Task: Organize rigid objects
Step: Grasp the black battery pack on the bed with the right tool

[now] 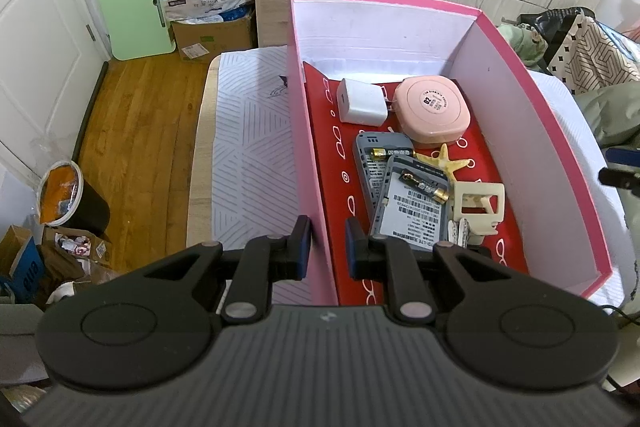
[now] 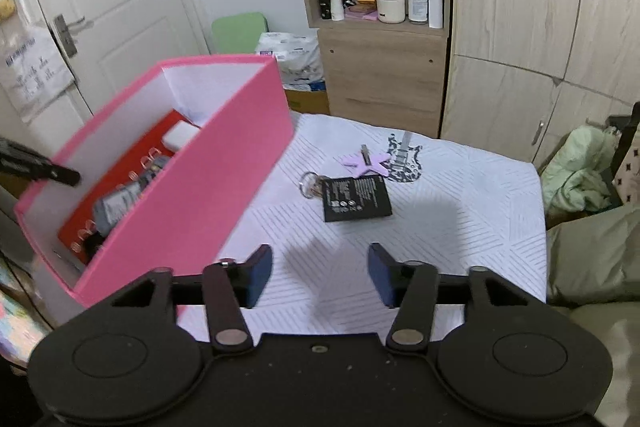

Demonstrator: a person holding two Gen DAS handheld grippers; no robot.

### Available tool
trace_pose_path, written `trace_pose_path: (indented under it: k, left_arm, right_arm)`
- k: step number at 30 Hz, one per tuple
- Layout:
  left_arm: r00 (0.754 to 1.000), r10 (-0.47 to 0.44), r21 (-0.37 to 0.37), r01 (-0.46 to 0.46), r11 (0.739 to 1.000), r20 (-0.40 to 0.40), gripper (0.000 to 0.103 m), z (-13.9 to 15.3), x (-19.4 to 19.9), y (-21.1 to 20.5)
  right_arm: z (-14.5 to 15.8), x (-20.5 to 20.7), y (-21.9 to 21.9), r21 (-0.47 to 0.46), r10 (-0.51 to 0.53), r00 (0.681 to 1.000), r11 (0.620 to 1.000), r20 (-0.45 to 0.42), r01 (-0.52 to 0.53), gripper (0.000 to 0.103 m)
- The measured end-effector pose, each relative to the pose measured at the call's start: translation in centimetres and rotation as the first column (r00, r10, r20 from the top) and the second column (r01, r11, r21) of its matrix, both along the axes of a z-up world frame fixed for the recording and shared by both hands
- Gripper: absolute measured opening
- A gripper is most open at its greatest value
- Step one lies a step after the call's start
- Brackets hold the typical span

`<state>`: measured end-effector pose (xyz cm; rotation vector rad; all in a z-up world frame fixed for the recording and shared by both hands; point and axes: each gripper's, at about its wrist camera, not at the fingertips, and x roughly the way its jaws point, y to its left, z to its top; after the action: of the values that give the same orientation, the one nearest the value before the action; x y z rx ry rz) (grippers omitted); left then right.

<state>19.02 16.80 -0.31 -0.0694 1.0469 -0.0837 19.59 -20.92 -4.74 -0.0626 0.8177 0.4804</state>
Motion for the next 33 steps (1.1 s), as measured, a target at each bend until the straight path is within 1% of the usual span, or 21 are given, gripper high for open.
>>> trace_pose_path:
  k: [1,6,8,10,11,14,15,16,21,25,26,27,29,32,33]
  left_arm:
    - [1.000,-0.001,0.002,0.001,1.000,-0.001,0.016,0.0,0.0,0.0]
    - [1.000,0.001,0.003,-0.001,1.000,-0.004,0.016,0.0,0.0,-0.1]
    - [1.000,0.002,0.004,-0.002,1.000,-0.004,0.016,0.0,0.1,-0.1]
    - [1.000,0.003,0.006,-0.003,1.000,-0.005,0.016,0.0,0.0,-0.1]
    - [1.000,0.004,0.006,-0.004,1.000,-0.006,0.016,0.0,0.0,-0.1]
    - [1.000,0.006,0.006,-0.006,1.000,-0.014,0.016,0.0,0.2,-0.2]
    - [1.000,0.007,0.006,-0.006,1.000,-0.016,0.016,0.0,0.2,-0.2]
    - [1.000,0.007,0.008,-0.007,1.000,-0.016,0.016,0.1,0.2,-0.2]
    - [1.000,0.011,0.002,-0.010,1.000,-0.018,0.016,0.1,0.0,-0.1]
    - [1.000,0.018,-0.005,-0.018,1.000,-0.016,0.016,0.2,0.0,-0.1]
    - [1.000,0.021,-0.008,-0.021,1.000,-0.014,0.016,0.2,0.0,0.0]
    - [1.000,0.024,-0.011,-0.024,1.000,-0.013,0.016,0.2,-0.1,0.0]
    - [1.000,0.025,-0.013,-0.025,1.000,-0.012,0.016,0.2,-0.2,0.0]
    - [1.000,0.024,-0.011,-0.024,1.000,-0.012,0.016,0.2,-0.2,0.0]
    - [1.000,0.023,-0.010,-0.023,1.000,-0.012,0.016,0.1,-0.2,0.0]
  right_arm:
    - [-0.3,0.1,0.1,-0.009,0.006,1.000,1.000,0.004,-0.006,0.069]
    - [-2.1,1.5,0.3,0.006,0.020,1.000,1.000,-0.014,-0.020,0.074]
    - [-2.8,2.4,0.3,0.010,0.006,1.000,1.000,0.003,-0.006,0.075]
    - [-3.5,3.1,0.5,0.001,-0.012,0.999,1.000,0.042,0.012,0.075]
    - [-3.7,3.4,0.5,-0.011,-0.015,0.998,1.000,0.064,0.016,0.075]
    - [-4.3,4.7,1.7,-0.127,-0.018,0.990,0.991,0.139,0.036,0.075]
    - [-4.5,5.1,2.1,-0.148,0.004,0.988,0.989,0.152,0.018,0.075]
    - [-4.5,5.5,2.3,-0.150,0.029,0.988,0.989,0.154,-0.005,0.075]
    - [-5.1,8.4,2.7,-0.077,0.039,0.994,0.997,0.101,-0.031,0.075]
    - [-6.1,10.0,3.1,-0.077,0.034,0.998,0.997,0.061,-0.029,0.076]
    - [-6.3,10.2,3.2,-0.083,0.026,0.998,0.996,0.055,-0.022,0.077]
    - [-6.4,10.3,3.4,-0.091,0.022,0.998,0.996,0.056,-0.017,0.079]
    - [-6.4,10.1,3.6,-0.096,0.037,0.997,0.995,0.065,-0.031,0.080]
    - [-6.5,9.7,3.6,-0.082,0.037,0.998,0.996,0.057,-0.033,0.076]
    - [-6.4,9.6,3.5,-0.077,0.033,0.998,0.997,0.056,-0.028,0.072]
